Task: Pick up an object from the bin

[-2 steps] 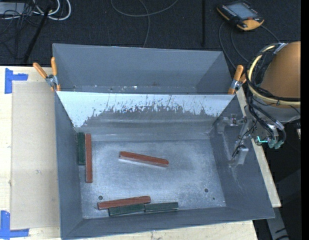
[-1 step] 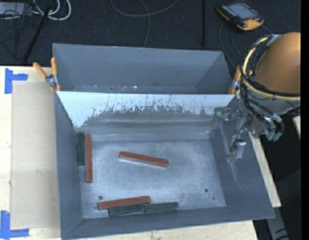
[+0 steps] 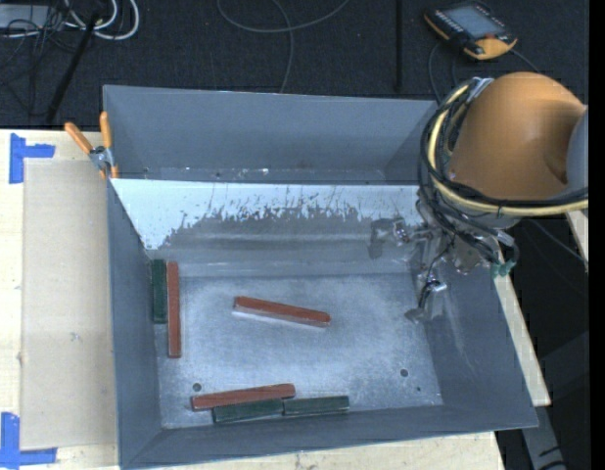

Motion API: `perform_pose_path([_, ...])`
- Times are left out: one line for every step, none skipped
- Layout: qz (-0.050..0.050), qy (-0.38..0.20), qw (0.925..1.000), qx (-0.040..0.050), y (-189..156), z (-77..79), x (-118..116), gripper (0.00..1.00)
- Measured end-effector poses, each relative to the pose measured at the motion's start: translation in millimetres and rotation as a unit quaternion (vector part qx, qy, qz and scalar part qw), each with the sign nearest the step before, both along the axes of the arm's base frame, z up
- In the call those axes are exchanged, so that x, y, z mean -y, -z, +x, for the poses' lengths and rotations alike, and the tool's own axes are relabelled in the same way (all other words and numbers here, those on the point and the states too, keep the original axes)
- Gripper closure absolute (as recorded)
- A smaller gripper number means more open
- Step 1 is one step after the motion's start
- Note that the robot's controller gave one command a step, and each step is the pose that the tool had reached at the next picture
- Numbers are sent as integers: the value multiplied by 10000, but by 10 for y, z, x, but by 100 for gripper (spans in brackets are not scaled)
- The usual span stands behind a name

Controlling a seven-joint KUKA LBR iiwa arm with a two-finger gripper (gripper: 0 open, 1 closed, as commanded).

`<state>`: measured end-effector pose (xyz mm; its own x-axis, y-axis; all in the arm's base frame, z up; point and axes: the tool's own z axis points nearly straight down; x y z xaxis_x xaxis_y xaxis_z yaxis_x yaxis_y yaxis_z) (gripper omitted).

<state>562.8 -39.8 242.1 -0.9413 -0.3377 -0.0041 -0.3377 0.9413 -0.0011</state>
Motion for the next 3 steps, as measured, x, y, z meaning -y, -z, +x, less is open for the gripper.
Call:
perform_pose_path([10, 303, 9995, 8, 491, 192, -103, 0])
perform_pose_path([3, -156, 9999, -67, 734, 188, -219, 0])
perform_pose_path([-2, -189, 9998, 22, 1048, 322, -717, 0])
